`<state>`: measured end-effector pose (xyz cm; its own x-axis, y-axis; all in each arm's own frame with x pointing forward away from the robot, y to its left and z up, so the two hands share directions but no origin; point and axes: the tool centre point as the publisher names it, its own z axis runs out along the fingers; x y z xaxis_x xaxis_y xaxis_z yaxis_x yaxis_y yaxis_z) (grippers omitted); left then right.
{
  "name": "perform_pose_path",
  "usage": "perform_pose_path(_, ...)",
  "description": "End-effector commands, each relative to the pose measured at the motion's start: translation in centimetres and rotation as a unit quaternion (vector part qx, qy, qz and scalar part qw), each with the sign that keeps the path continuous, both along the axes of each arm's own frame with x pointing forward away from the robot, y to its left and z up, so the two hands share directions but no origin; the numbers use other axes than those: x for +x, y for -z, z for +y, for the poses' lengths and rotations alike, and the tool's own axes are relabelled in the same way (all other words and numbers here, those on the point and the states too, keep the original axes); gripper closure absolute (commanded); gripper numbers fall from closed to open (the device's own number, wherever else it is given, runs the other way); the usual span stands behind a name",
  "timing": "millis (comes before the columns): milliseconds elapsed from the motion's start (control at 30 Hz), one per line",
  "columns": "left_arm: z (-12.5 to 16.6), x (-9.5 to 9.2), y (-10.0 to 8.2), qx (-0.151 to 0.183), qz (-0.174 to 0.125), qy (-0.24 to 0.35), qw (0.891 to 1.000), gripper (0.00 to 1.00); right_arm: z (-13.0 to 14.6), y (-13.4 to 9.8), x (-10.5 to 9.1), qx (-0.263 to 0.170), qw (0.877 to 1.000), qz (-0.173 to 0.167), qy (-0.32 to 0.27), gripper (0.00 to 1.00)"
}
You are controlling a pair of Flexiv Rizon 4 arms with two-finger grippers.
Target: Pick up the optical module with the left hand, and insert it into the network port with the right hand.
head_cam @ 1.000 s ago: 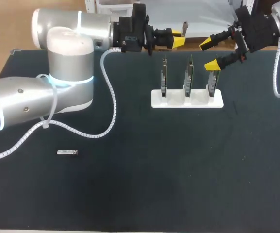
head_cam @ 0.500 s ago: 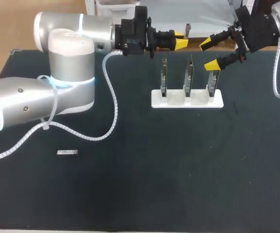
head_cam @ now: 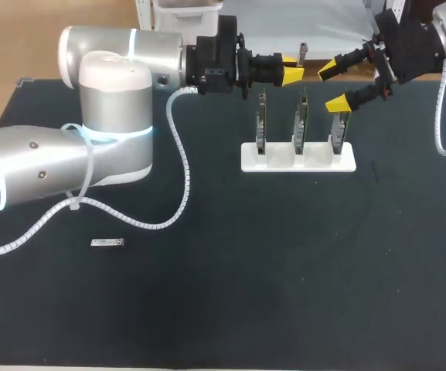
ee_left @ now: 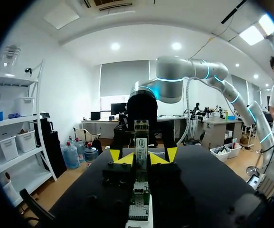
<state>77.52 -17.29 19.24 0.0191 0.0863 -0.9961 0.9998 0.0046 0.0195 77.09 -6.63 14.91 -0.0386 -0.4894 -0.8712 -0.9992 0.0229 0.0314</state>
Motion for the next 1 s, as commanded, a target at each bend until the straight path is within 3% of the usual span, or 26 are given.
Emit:
perform_pose_path(33, -0.4, -0.4, 0.3, -0.002, -0.003, -0.005, 1.000, 1.00, 0.0, 0.0, -0.3, 0.000, 1.000, -0.002, 0.002, 0.00)
perform_pose_path(1000, -2.0, -0.5, 1.8, 0.000, 0.005, 0.000, 1.000, 1.00, 0.0, 0.0, -0.3, 0.000, 1.000, -0.002, 0.002, 0.00)
